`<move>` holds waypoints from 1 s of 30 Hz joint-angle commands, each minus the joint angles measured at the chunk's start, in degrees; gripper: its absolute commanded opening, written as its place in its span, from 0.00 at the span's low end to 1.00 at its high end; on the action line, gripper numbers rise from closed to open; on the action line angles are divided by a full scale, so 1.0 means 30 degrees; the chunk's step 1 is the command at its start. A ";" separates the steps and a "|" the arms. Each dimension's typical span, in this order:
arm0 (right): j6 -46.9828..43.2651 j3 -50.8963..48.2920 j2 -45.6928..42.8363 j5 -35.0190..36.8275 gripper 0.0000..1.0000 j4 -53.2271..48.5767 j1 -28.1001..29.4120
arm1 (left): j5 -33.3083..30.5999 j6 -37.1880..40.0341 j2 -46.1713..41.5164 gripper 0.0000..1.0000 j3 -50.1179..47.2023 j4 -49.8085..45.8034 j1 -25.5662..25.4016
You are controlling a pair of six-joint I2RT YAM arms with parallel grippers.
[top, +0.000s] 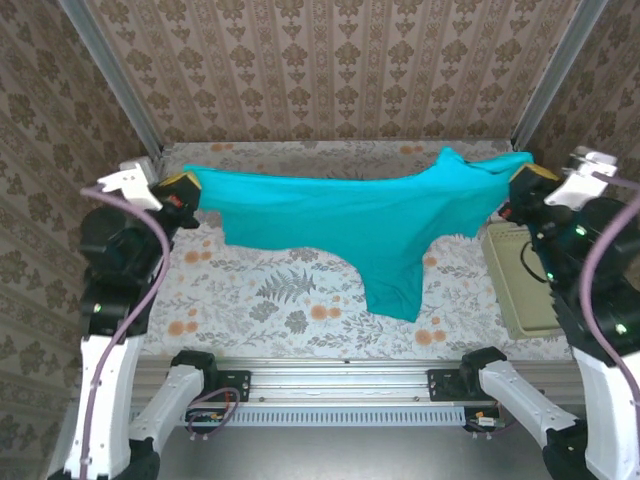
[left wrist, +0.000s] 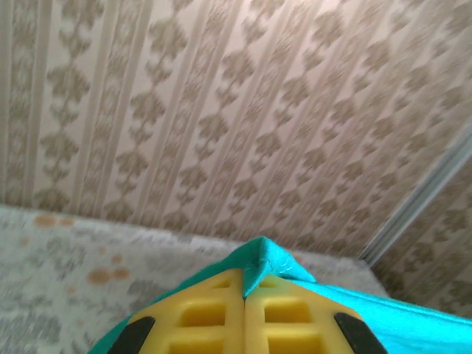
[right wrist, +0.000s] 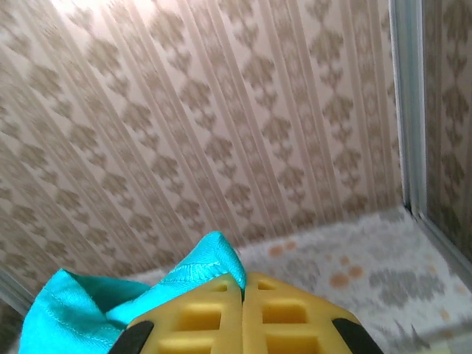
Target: Fold the inside-out t-shirt
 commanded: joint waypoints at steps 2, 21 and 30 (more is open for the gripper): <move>-0.1100 0.3601 -0.0520 -0.1606 0.00 -0.0934 -0.0134 | 0.1559 0.0768 -0.2099 0.00 0.1128 -0.0864 0.0190; -0.4403 0.3724 0.5845 -0.0386 0.00 0.2802 -0.0125 | 0.0258 -0.0676 0.3649 0.00 -0.1693 -0.0192 0.0184; -0.3753 -0.1223 1.3351 -0.0903 0.00 0.7893 -0.0313 | -0.1849 -0.0481 1.3042 0.00 -0.3209 0.3799 0.0383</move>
